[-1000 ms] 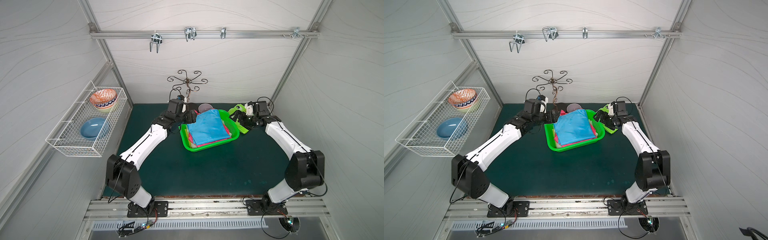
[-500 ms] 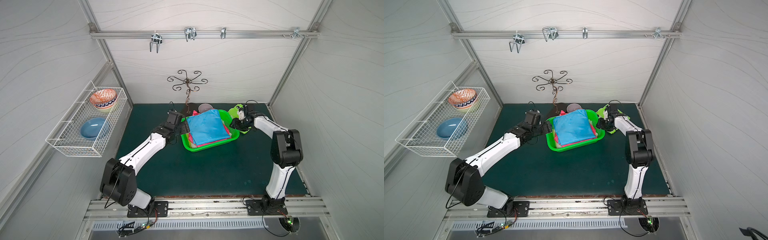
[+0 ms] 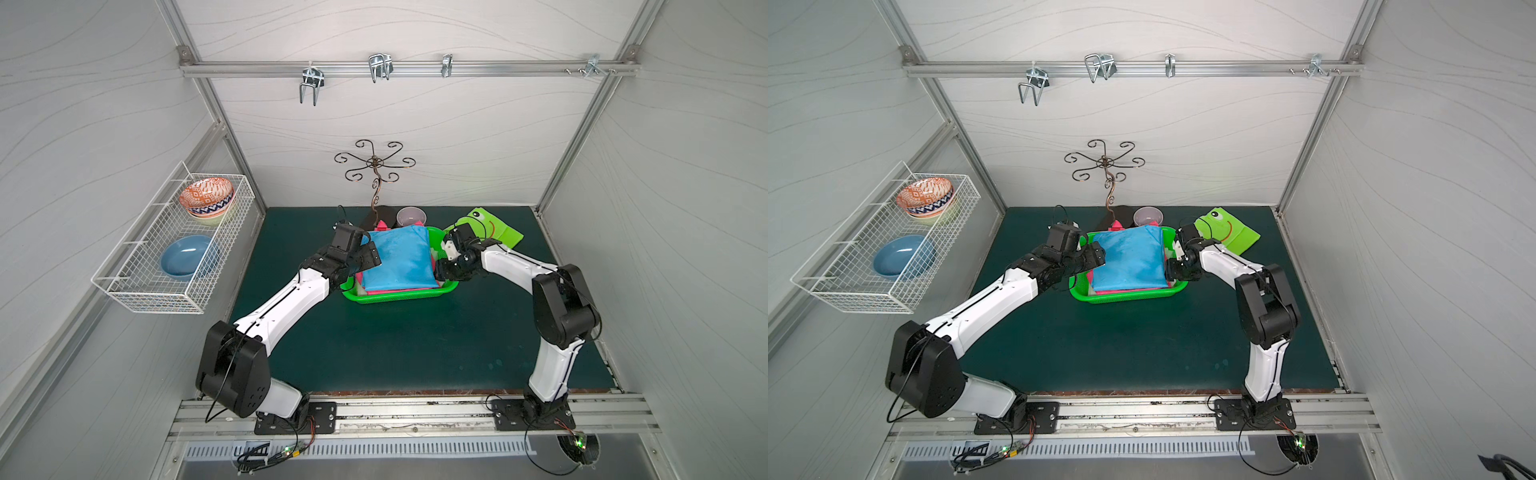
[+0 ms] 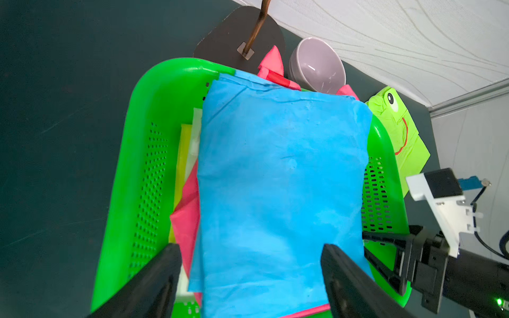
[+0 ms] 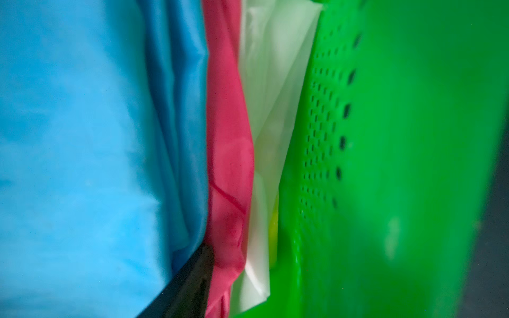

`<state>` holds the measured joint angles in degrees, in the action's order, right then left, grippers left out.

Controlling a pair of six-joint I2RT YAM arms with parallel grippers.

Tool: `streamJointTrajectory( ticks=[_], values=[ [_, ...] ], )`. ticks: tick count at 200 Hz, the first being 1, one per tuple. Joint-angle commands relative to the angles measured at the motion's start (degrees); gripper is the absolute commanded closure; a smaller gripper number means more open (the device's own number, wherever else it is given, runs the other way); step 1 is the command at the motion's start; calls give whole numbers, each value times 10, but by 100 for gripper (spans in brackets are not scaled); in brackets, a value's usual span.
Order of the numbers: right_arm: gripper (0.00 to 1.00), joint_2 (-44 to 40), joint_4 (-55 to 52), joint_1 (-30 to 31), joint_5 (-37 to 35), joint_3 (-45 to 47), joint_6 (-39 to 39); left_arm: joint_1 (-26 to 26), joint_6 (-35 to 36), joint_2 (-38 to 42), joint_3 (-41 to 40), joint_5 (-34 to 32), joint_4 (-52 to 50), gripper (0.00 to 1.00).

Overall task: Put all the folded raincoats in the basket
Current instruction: Adjust the basket at the center of the board, then move the raincoat to the center of the board.

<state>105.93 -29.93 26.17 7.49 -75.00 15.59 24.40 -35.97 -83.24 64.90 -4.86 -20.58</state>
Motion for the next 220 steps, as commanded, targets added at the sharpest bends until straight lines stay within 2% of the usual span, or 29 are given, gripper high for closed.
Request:
streamJointTrajectory(
  ticks=[1, 41, 71, 80, 91, 105, 118, 136, 158, 183, 220],
  values=[
    [35, -66, -9, -14, -6, 13, 28, 7, -10, 2, 20, 12, 3, 16],
    [33, -169, -4, -65, 5, 23, 35, 46, -18, 28, 6, -6, 0, 15],
    [23, -196, 57, -139, -4, 60, 73, 90, -24, 38, -4, -13, -5, 14],
    [20, -182, 68, -165, -7, 62, 93, 108, -34, 40, -11, -24, -4, 14],
    [19, -158, 66, -178, -67, 54, 98, 132, -45, 42, -25, -38, 8, 14],
    [19, -127, 71, -184, -133, 45, 66, 157, -47, 42, -36, -55, 12, 14],
    [19, -92, 78, -184, -164, 33, 15, 169, -43, 41, -37, -64, 6, 14],
    [22, -33, 75, -183, -151, 4, -39, 172, -33, 42, -38, -63, 0, 14],
    [22, 32, 50, -175, -151, -40, -65, 172, -22, 48, -44, -82, -9, 14],
    [23, 60, 75, -173, -160, -41, -146, 172, -7, 54, -49, -104, -9, 14],
    [24, 102, 33, -179, -187, -99, -214, 172, 1, 49, -46, -102, -4, 14]
  ],
)
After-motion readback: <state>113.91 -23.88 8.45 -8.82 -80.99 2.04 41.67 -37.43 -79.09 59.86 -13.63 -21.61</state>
